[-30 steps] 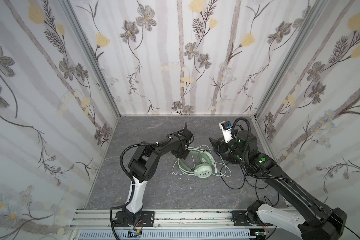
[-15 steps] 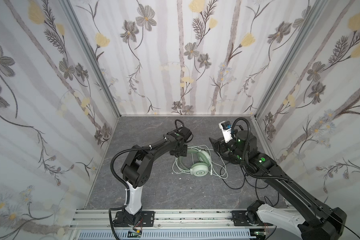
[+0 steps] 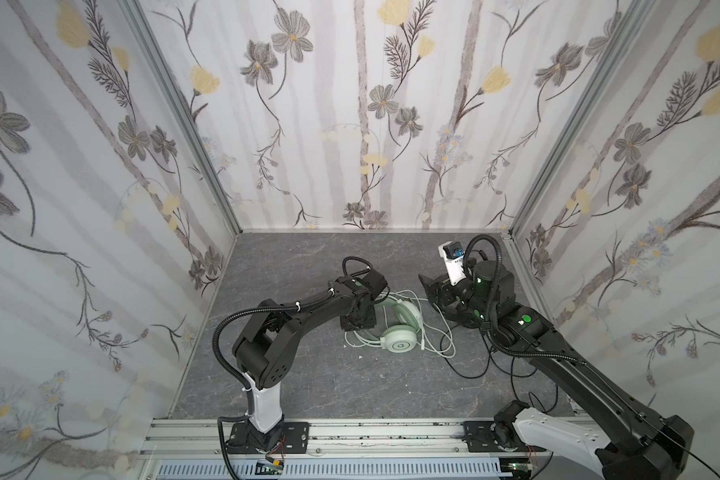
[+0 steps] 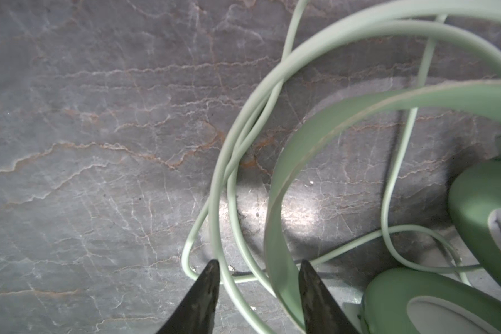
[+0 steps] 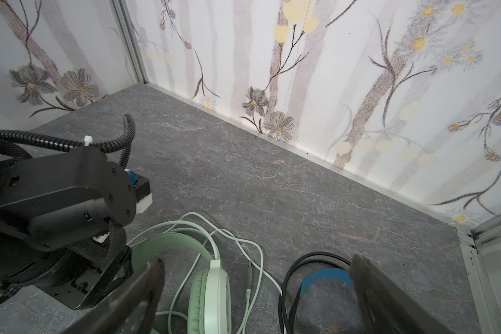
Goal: Wrap the headphones
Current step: 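Raise the green headset with the left gripper while the right arm draws back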
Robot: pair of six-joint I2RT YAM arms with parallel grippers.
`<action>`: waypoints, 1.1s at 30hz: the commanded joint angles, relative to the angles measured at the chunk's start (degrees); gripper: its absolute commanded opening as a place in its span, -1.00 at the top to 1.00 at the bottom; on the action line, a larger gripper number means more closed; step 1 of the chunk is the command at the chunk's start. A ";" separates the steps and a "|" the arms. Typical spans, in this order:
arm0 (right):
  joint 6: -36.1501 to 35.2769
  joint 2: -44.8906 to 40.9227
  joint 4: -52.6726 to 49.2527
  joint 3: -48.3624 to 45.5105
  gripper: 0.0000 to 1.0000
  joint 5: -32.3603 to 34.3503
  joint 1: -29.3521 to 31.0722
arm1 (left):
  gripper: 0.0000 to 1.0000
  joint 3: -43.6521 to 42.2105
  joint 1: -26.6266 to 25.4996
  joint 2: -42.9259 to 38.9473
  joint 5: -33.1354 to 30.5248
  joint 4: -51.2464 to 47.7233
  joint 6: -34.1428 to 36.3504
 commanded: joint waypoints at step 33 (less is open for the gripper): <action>-0.63 0.25 2.05 0.58 -0.99 -0.50 -0.11 | 0.11 4.80 4.01 14.30 -1.34 4.88 2.47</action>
